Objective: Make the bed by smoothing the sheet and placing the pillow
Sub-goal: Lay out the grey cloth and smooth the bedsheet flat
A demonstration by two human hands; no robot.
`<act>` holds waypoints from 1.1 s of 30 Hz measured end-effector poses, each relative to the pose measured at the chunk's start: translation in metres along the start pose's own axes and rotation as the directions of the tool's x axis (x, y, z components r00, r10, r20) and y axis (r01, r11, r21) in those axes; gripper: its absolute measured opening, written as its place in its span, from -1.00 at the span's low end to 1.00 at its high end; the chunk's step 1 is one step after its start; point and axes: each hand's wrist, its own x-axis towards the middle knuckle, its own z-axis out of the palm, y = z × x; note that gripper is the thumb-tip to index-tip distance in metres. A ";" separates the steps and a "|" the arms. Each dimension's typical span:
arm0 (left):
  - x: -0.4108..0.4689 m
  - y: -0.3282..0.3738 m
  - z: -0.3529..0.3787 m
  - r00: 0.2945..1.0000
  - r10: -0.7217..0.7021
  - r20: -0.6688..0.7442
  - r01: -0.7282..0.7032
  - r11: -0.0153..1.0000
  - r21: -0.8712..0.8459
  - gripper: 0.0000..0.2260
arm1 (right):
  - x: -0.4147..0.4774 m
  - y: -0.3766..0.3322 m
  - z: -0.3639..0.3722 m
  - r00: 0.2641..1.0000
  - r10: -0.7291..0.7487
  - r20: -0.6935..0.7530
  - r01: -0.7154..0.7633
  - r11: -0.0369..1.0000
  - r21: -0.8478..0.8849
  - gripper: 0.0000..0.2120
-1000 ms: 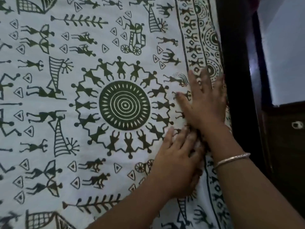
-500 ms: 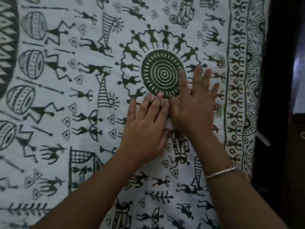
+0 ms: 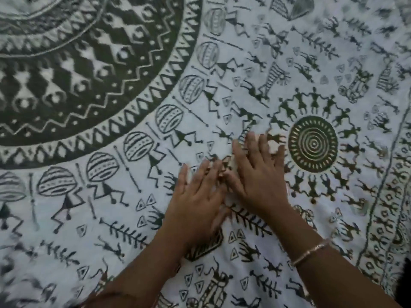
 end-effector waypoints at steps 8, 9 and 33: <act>-0.091 -0.027 0.007 0.948 -0.316 0.028 0.316 0.949 0.001 -0.37 | 0.012 -0.086 0.016 0.966 -0.256 0.024 0.257 0.966 -0.034 -0.31; -0.101 -0.025 0.006 0.939 -0.344 0.028 0.343 0.939 0.007 -0.36 | 0.004 -0.095 0.018 0.955 -0.296 0.033 0.297 0.954 -0.032 -0.31; -0.220 -0.006 0.037 0.981 -0.187 -0.046 0.192 0.974 0.124 -0.52 | -0.105 -0.136 0.023 0.855 -0.434 0.283 0.459 0.888 -0.025 -0.22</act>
